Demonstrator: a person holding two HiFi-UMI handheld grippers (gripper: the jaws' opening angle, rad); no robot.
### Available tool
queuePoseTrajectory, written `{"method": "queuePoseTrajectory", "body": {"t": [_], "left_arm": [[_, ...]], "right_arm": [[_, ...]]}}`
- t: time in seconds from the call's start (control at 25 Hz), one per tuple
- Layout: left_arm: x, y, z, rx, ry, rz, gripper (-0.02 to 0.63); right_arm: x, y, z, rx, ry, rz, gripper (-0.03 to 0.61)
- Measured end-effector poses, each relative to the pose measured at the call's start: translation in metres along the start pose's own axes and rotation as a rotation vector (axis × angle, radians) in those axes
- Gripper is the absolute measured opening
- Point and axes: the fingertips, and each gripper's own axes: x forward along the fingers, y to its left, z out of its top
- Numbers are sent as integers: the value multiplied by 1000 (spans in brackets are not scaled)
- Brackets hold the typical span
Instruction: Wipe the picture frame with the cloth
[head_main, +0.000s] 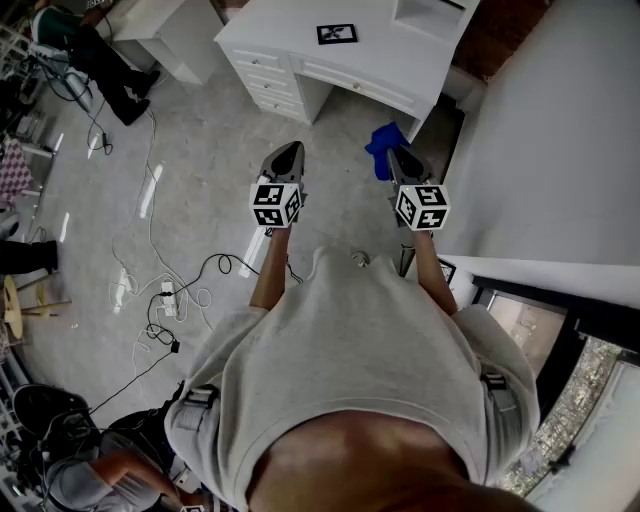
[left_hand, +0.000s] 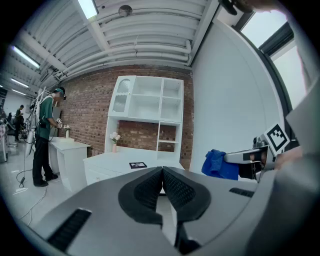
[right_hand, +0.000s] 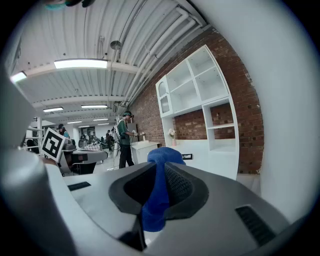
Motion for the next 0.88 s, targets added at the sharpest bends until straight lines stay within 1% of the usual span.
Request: {"method": "queuePoseTrajectory", "body": {"t": [0.32, 0.44, 0.68, 0.88], "left_arm": [[8, -6, 0, 5, 0, -1, 17], [13, -9, 2, 7, -3, 2, 17], [21, -18, 9, 11, -12, 17, 17], [25, -28, -2, -1, -2, 26, 17]], "right_arm": [[2, -8, -1, -5, 2, 5, 66], [1, -15, 1, 10, -11, 8, 66], [4, -23, 3, -2, -5, 33, 66], [5, -33, -5, 3, 9, 44, 66]]}}
